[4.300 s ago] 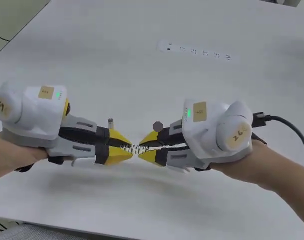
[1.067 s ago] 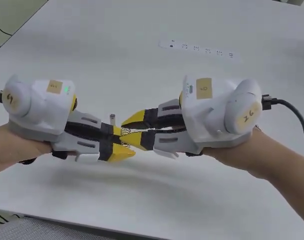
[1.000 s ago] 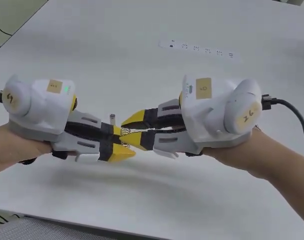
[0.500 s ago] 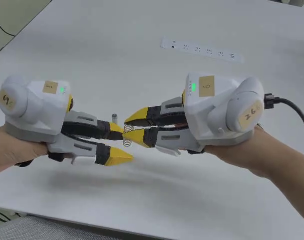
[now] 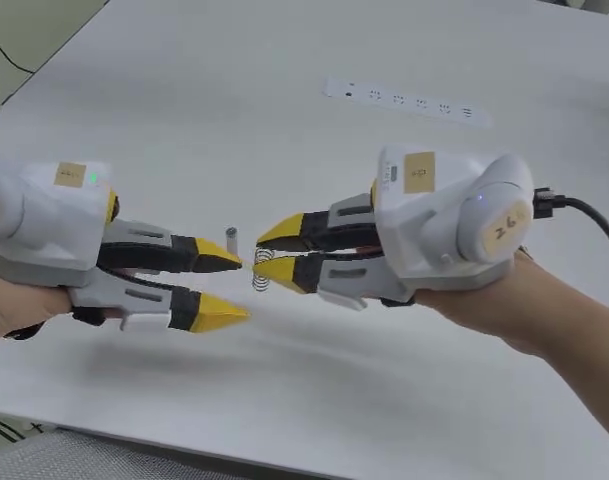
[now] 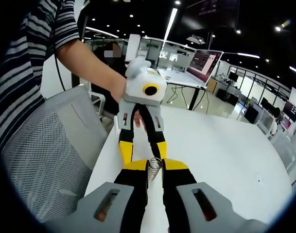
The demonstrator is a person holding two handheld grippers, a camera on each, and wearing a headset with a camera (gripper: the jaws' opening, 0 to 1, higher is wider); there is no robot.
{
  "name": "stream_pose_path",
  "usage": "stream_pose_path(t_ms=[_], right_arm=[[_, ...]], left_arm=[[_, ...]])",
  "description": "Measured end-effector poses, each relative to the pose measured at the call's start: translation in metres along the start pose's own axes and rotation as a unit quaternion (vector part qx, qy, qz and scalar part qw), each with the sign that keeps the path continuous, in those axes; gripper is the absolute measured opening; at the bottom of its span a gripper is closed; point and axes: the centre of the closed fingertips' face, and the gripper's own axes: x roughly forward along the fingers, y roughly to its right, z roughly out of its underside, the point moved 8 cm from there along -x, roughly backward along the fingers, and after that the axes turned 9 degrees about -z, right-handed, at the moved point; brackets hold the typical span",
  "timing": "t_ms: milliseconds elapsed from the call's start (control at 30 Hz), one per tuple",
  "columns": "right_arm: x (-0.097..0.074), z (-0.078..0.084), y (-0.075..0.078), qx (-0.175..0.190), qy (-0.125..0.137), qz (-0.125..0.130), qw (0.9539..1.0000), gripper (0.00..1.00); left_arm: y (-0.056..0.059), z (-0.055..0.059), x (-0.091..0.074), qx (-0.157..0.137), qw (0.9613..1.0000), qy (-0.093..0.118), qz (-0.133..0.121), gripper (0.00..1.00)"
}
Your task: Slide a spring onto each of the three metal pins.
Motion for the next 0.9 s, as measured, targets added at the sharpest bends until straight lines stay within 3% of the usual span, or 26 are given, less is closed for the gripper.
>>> stream_pose_path(t_ms=[367,733,900], right_arm=[[-0.001,0.006,0.002,0.004,-0.006,0.006,1.0000,0.08],[-0.001,0.010,0.003,0.005,-0.013,0.012,0.9998,0.08],[0.000,0.012,0.004,0.006,-0.013,0.016,0.9998,0.08]], left_arm=[[-0.010,0.004,-0.019,-0.016,0.9992,0.012,-0.036,0.36],[-0.021,0.008,-0.035,-0.033,0.9963,0.022,-0.077,0.58],[-0.024,0.011,-0.039,-0.044,0.9943,0.024,-0.094,0.74]])
